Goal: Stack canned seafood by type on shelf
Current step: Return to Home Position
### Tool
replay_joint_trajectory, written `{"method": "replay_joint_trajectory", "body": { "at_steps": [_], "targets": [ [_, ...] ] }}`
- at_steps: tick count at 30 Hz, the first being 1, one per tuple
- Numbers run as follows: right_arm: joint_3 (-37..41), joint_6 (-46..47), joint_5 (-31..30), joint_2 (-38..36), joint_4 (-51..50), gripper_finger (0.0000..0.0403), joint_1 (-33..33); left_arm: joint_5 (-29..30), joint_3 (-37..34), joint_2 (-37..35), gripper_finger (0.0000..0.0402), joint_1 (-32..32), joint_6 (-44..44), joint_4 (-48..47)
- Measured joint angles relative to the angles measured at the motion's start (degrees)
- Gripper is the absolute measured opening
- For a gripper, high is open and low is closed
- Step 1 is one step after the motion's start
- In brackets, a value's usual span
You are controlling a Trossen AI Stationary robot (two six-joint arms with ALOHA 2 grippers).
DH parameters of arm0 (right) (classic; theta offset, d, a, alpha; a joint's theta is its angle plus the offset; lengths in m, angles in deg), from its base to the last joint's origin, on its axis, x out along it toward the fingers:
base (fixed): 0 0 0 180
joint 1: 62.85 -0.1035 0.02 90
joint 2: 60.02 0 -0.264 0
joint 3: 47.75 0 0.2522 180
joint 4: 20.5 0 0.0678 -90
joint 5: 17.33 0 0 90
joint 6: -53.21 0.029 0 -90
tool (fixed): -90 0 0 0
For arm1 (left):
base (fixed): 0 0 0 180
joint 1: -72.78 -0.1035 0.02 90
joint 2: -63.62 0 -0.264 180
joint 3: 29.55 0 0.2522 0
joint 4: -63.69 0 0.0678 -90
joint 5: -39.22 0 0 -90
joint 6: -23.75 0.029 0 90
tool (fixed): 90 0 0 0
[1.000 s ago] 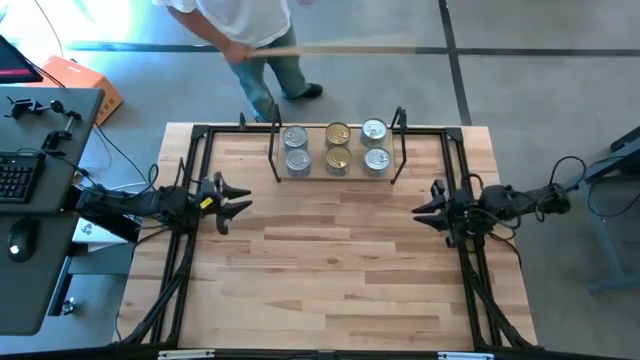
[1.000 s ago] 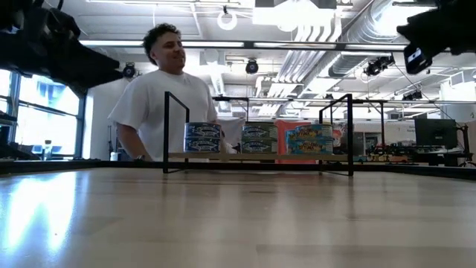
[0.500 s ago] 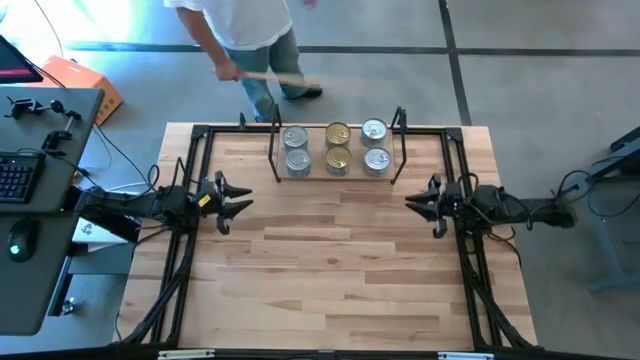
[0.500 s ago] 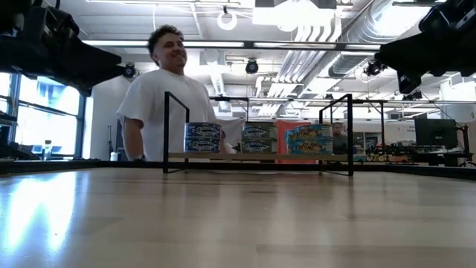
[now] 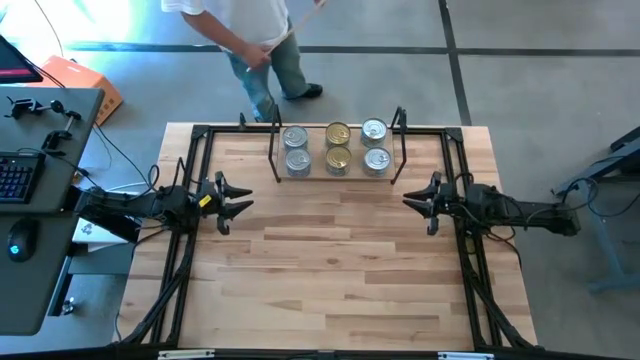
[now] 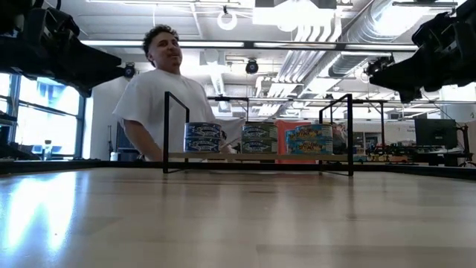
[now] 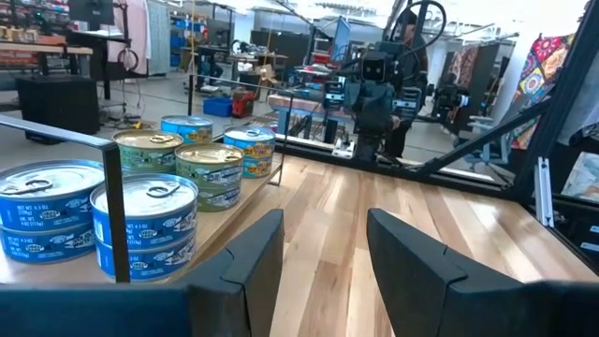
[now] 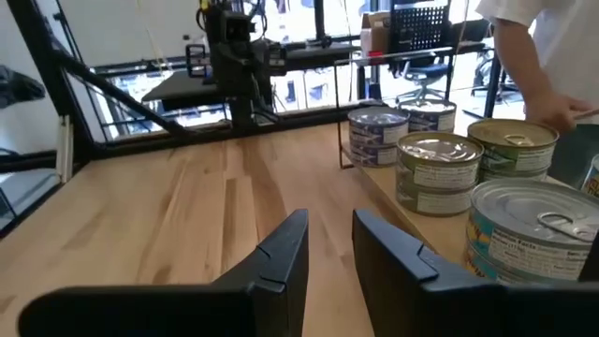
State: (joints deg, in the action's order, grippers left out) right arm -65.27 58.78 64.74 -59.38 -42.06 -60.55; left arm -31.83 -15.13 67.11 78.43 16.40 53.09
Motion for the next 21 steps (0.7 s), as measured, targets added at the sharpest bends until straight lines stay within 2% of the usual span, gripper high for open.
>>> {"method": "replay_joint_trajectory", "body": {
  "at_steps": [11, 15, 21],
  "targets": [
    [-0.8, 2.6, -0.1, 0.8, -0.1, 0.0078, 0.0, 0.0, 0.0, 0.5, 0.0146, 0.0, 0.0, 0.0],
    [-1.4, -1.2, 2.7, -0.4, 0.0, 0.0078, 0.0, 0.0, 0.0, 1.3, 0.0146, 0.0, 0.0, -0.1],
    [-0.5, -1.4, 2.7, -0.4, 0.5, 0.0078, 0.0, 0.0, 0.0, 2.9, 0.0146, 0.0, 0.0, -0.1]
  ]
}}
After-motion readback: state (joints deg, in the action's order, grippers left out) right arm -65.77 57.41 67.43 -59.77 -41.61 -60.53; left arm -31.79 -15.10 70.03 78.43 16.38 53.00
